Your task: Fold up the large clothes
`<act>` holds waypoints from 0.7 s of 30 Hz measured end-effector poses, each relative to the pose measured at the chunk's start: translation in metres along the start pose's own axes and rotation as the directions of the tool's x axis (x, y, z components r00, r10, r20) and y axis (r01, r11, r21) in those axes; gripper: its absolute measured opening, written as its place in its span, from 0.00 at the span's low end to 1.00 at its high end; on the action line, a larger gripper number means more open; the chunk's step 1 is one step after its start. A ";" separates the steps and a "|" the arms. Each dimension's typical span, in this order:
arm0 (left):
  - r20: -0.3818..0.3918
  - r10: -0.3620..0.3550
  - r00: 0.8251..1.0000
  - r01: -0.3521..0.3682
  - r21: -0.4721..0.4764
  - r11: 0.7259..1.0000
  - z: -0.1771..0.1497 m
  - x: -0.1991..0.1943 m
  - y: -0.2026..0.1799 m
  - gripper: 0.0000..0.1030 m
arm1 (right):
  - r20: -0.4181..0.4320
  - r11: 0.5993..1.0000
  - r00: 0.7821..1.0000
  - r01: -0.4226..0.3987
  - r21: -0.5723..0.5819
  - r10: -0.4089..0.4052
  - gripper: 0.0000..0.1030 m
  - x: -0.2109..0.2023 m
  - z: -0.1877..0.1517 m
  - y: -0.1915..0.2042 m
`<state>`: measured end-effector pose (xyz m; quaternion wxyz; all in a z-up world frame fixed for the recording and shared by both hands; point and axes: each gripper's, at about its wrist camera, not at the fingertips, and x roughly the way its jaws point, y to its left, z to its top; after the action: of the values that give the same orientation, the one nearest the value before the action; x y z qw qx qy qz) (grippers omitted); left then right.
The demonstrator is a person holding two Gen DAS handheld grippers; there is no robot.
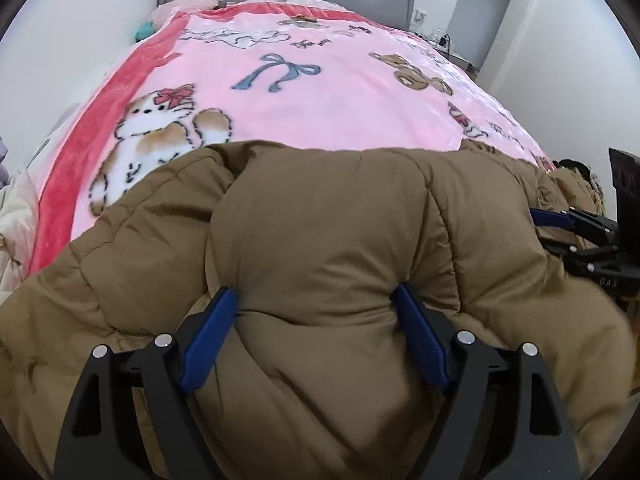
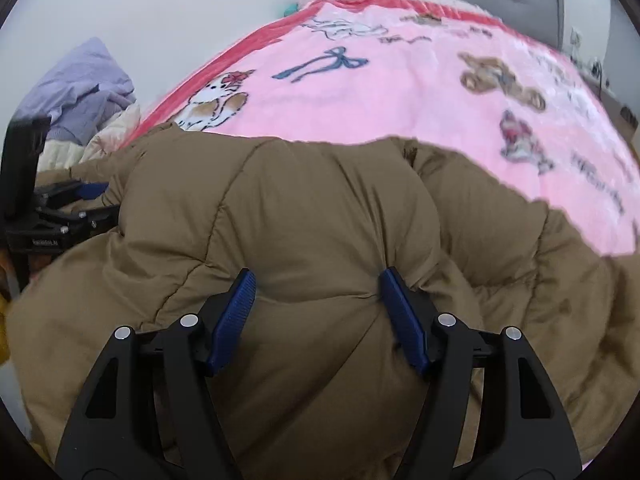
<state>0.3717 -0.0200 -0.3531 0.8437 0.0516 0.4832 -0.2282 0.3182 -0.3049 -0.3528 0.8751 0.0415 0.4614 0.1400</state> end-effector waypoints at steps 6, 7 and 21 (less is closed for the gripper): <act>0.010 0.031 0.999 -0.030 -0.007 1.000 -0.002 -0.017 -0.006 0.79 | 0.005 0.999 1.000 -0.002 0.032 0.001 0.68 -0.017 0.000 0.005; 0.019 0.025 1.000 -0.024 -0.018 1.000 -0.004 -0.026 -0.008 0.79 | 0.030 0.998 0.999 -0.043 0.042 0.042 0.73 -0.029 -0.003 0.007; -0.007 0.038 0.999 -0.037 0.120 0.992 -0.067 -0.044 -0.049 0.81 | -0.027 0.998 1.000 -0.010 -0.067 0.008 0.83 -0.030 -0.064 0.035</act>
<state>0.2781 -0.0281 -0.3450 0.8410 0.1125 0.4713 -0.2407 0.2423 -0.2835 -0.3587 0.8692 0.0120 0.4678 0.1599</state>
